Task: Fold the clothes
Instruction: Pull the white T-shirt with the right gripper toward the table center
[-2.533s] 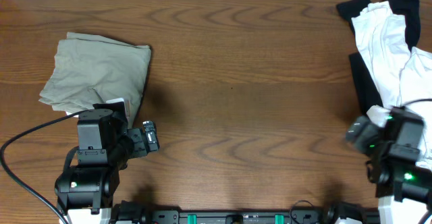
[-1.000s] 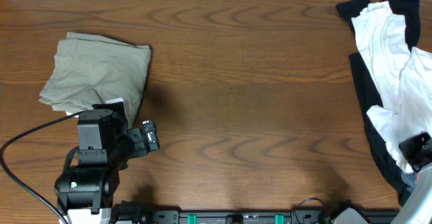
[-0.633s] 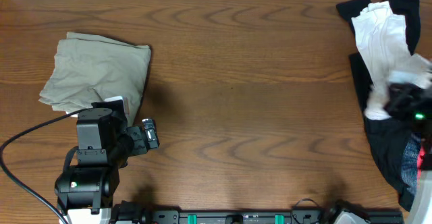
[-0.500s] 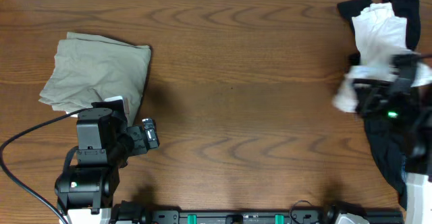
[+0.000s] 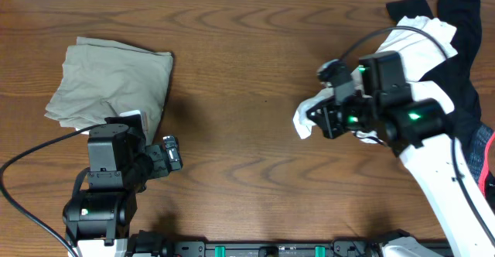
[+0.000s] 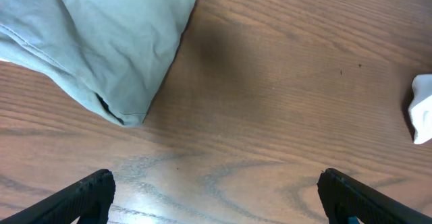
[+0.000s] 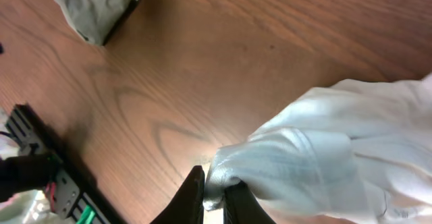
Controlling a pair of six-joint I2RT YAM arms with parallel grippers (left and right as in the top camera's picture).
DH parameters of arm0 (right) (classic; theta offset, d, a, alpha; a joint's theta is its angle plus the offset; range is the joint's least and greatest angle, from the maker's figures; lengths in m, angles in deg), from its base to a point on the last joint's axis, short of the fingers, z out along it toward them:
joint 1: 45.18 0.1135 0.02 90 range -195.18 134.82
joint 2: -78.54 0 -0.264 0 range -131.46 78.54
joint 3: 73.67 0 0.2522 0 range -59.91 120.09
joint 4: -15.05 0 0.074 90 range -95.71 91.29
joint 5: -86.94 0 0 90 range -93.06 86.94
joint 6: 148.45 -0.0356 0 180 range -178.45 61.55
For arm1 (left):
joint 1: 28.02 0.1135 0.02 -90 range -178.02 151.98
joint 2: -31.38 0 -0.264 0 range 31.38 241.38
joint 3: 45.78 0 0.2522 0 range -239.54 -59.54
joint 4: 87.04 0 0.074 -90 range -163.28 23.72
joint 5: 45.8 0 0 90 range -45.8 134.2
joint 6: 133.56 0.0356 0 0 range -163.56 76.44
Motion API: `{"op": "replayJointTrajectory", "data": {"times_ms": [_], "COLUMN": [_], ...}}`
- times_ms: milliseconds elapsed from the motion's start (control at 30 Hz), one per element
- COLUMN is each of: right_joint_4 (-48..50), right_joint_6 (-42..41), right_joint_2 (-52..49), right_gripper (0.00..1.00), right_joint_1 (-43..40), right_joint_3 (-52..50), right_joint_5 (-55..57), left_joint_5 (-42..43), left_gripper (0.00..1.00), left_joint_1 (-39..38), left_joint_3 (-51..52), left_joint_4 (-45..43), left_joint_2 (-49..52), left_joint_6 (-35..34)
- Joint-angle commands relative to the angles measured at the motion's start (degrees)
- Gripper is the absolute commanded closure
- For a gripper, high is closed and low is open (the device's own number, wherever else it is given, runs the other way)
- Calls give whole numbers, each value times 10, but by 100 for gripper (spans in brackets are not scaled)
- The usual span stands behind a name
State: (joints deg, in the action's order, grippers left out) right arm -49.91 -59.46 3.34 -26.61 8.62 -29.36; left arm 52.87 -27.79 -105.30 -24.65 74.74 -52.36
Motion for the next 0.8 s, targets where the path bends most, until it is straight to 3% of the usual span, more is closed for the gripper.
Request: {"op": "replayJointTrajectory", "data": {"times_ms": [0, 367, 633, 767], "right_joint_4": [26, 255, 219, 144], "right_joint_6": [13, -37, -36, -36], "right_joint_2": [-18, -67, -68, -66], "right_gripper": [92, 98, 98, 84], "right_joint_1": [22, 80, 162, 188], "right_joint_3": [0, 0, 0, 0], "right_joint_5": [6, 3, -26, -2], "left_joint_5": [4, 4, 74, 74], "left_gripper": [2, 2, 2, 2], "left_joint_1": [2, 2, 2, 2], "left_joint_3": [-11, -11, -11, -11], "left_joint_4": [0, 0, -35, -52], "left_joint_2": [-1, 0, 0, 0], "left_joint_6": [-1, -1, -1, -1]}}
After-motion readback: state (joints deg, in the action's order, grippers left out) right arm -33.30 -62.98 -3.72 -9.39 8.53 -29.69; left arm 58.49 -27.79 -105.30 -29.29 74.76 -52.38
